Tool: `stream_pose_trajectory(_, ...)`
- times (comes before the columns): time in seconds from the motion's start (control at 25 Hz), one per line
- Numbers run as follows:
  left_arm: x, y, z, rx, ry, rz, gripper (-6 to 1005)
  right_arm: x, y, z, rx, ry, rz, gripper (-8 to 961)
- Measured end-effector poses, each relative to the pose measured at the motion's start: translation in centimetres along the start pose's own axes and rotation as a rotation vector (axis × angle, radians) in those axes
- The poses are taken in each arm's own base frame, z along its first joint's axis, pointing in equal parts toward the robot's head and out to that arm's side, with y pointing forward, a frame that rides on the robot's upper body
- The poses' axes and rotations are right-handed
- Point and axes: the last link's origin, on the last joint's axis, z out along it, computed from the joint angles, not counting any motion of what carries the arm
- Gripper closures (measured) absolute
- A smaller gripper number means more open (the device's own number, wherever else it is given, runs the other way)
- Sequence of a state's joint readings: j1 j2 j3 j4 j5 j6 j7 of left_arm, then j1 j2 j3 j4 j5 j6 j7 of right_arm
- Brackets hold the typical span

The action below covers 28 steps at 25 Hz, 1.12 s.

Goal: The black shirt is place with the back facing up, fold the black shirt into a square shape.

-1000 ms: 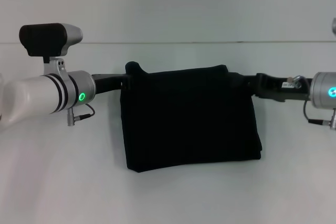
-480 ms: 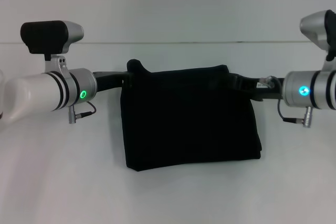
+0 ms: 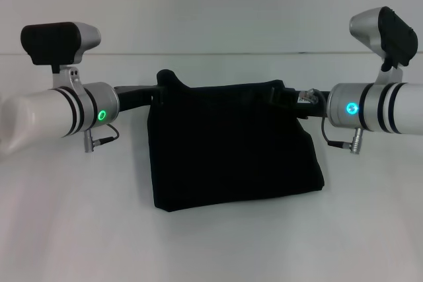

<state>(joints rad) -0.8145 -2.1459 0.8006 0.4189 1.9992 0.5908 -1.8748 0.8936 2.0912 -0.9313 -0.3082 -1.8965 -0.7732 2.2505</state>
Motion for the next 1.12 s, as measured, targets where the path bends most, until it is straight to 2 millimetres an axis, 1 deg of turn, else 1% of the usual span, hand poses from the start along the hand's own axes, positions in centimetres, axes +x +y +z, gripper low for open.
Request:
stream_pose_trajectory(0.16, -0.2, -0.2, -0.1, 0.001, 0.0, -0.006, 962, -0.5, -0.2, 0.0, 0.007, -0.04, 0.005, 355)
stream_pose_trajectory(0.56, -0.4, -0.3, -0.2, 0.002, -0.004, -0.015, 961, -2.3, -1.5, -1.0, 0.048, -0.125, -0.017, 356)
stream_pose_trajectory(0.72, -0.5, -0.4, -0.2, 0.005, -0.005, -0.017, 961, -3.3, -3.2, -2.3, 0.098, -0.154, -0.021, 362)
stream_pose_trajectory(0.8, -0.6, -0.5, -0.2, 0.008, -0.005, -0.019, 961, -3.7, -4.4, -3.2, 0.124, -0.17, -0.023, 371)
stream_pose_trajectory(0.88, -0.7, -0.5, -0.3, 0.011, -0.005, -0.022, 961, -4.1, -5.0, -4.2, 0.117, -0.175, -0.031, 380)
stream_pose_trajectory(1.0, -0.7, -0.6, -0.3, 0.014, -0.003, -0.026, 962, -4.2, -4.8, -5.3, 0.053, -0.162, -0.046, 394)
stream_pose_trajectory(1.12, -0.7, -0.7, -0.3, 0.015, 0.002, -0.032, 962, -3.8, -4.1, -5.6, -0.002, -0.138, -0.072, 408)
